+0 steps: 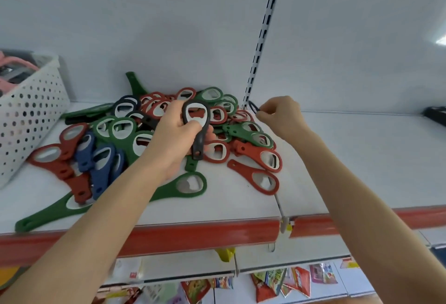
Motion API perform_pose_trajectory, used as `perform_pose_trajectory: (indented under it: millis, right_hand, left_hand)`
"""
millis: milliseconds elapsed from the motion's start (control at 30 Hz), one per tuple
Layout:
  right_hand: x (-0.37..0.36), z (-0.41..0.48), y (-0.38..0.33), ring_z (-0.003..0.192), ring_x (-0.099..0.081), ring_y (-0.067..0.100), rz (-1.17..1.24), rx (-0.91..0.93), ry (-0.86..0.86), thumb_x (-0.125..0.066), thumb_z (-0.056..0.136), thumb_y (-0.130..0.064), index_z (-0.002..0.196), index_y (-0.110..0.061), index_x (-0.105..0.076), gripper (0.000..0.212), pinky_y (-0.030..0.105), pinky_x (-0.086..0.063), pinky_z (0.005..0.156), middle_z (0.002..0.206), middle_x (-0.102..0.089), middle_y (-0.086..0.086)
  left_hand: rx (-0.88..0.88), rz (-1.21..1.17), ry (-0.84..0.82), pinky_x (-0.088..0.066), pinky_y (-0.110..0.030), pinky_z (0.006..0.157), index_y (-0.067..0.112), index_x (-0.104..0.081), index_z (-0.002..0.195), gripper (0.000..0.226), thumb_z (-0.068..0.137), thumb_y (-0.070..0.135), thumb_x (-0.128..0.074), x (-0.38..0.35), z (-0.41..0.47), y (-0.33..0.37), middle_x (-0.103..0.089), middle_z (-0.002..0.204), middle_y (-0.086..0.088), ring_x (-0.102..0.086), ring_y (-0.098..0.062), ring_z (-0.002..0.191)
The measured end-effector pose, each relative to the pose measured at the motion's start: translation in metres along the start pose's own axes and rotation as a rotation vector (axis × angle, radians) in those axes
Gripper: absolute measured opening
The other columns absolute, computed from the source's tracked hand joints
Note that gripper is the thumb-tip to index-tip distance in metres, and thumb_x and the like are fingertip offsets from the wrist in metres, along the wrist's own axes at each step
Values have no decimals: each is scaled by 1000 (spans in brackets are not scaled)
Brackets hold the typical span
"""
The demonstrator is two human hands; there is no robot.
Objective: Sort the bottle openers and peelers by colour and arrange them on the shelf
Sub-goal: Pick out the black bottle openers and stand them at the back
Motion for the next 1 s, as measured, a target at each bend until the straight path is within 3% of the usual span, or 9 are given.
perform_pose_trajectory:
  millis: [67, 200, 333, 433, 500, 567, 633, 800, 1000]
  right_hand:
    - [0, -12, -23, 71, -58, 11, 212, 101, 24, -64, 83, -13, 84, -11, -68, 5, 25, -45, 69, 82, -67, 0]
    - [-26, -38, -78, 78, -64, 9, 396, 377, -85, -70, 81, -15, 90, -10, -72, 10, 23, -51, 76, 81, -67, -6]
    - [-54, -47, -109, 75, -62, 1, 425, 556, -251, -66, 84, -12, 94, -6, -73, 14, 19, -49, 77, 81, -67, -10]
    - [-59, -37, -119, 74, -61, 0, 397, 531, -258, -62, 86, -10, 93, -6, -73, 13, 20, -50, 80, 79, -65, -12]
    - [-65, -25, -120, 84, -60, 10, 161, 510, -266, -61, 88, -16, 98, -6, -70, 17, 29, -49, 84, 91, -67, -1]
    - [-74, -18, -118, 87, -57, 17, -91, 472, -351, -62, 87, -26, 104, -7, -65, 26, 30, -45, 74, 94, -63, 4]
    - [-81, -16, -117, 86, -54, 18, -193, 434, -403, -65, 85, -33, 109, -8, -61, 35, 25, -35, 69, 91, -55, 1]
    - [-77, -15, -112, 70, -53, 14, -67, 401, -393, -67, 82, -23, 100, -4, -66, 26, 22, -38, 58, 83, -60, 4]
    - [-60, -17, -114, 70, -60, 2, 385, 359, -219, -65, 84, -10, 96, -10, -65, 12, 13, -49, 70, 84, -66, -3]
  left_hand:
    - [29, -107, 60, -57, -33, 63, 16, -49, 111, 21, 94, 4, -45, 6, -2, 2, -64, 87, -7, -68, -14, 71]
    - [41, -257, 119, -57, -38, 71, 10, -48, 116, 27, 95, 26, -49, 18, -9, 6, -62, 92, -6, -66, -23, 85]
    - [-28, -260, 259, -57, -42, 73, 11, -50, 111, 16, 98, 16, -42, 46, -14, 7, -64, 103, -10, -66, -23, 92]
    - [-29, -293, 337, -58, -38, 66, 15, -52, 105, 16, 97, 7, -40, 70, -20, 6, -65, 103, -13, -69, -25, 85]
    - [-44, -318, 349, -58, -36, 63, 18, -52, 101, 17, 98, 8, -39, 80, -26, 7, -65, 96, -10, -69, -21, 74]
    - [-62, -290, 361, -56, -34, 64, 23, -53, 101, 18, 99, 13, -37, 88, -31, 7, -65, 91, -6, -67, -17, 69]
    - [-67, -267, 372, -53, -33, 65, 30, -53, 107, 21, 100, 18, -37, 95, -34, 7, -65, 89, -5, -64, -17, 72]
    - [-34, -280, 316, -49, -30, 63, 30, -45, 129, 31, 101, 21, -35, 102, -39, 3, -61, 91, -10, -58, -19, 75]
    - [45, -386, 220, -56, -34, 63, 30, -53, 105, 21, 101, 24, -34, 98, -42, 2, -60, 80, -11, -65, -19, 64]
Point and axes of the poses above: each hand's wrist, its own z-axis towards the middle knuckle, its own x-axis out of the back of the hand, y = z × x, the point moved 1 cm from there along z, towards the middle knuckle
